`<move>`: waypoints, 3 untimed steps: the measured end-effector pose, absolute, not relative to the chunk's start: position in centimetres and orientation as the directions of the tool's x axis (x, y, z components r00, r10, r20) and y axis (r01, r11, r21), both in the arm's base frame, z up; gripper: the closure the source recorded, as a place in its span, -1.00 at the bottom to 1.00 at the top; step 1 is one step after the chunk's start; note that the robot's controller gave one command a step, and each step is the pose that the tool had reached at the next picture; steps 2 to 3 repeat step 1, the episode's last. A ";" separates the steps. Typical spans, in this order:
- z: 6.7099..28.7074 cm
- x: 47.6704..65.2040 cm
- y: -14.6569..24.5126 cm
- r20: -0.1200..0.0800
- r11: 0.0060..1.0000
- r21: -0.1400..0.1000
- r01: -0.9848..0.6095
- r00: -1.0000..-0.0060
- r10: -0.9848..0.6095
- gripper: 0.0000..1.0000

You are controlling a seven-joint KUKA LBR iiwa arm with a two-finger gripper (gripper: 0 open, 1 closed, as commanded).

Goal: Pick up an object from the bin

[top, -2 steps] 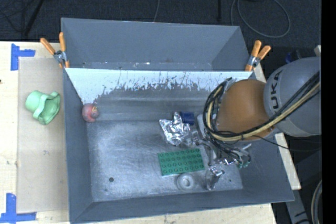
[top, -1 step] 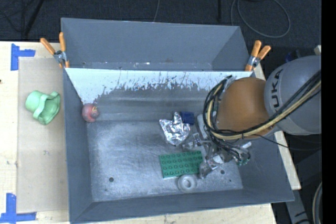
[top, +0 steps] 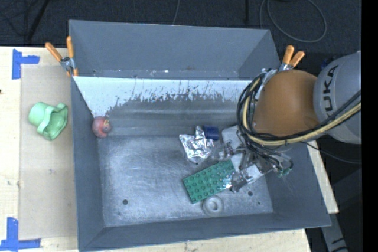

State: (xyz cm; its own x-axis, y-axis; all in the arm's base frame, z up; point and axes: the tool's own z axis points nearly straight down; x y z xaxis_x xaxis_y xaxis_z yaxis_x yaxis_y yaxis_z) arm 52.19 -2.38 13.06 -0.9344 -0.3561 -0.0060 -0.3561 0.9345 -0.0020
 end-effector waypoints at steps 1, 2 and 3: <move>15.6 52.3 -2.3 -0.002 0.934 0.000 -0.358 -0.934 -0.358 1.00; 15.6 52.3 -2.3 -0.002 0.934 0.000 -0.358 -0.934 -0.358 1.00; 15.6 52.3 -2.3 -0.002 0.934 0.000 -0.358 -0.934 -0.358 1.00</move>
Offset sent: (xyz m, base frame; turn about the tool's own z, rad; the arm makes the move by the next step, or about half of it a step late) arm 0.0002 -0.0001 0.0247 0.0000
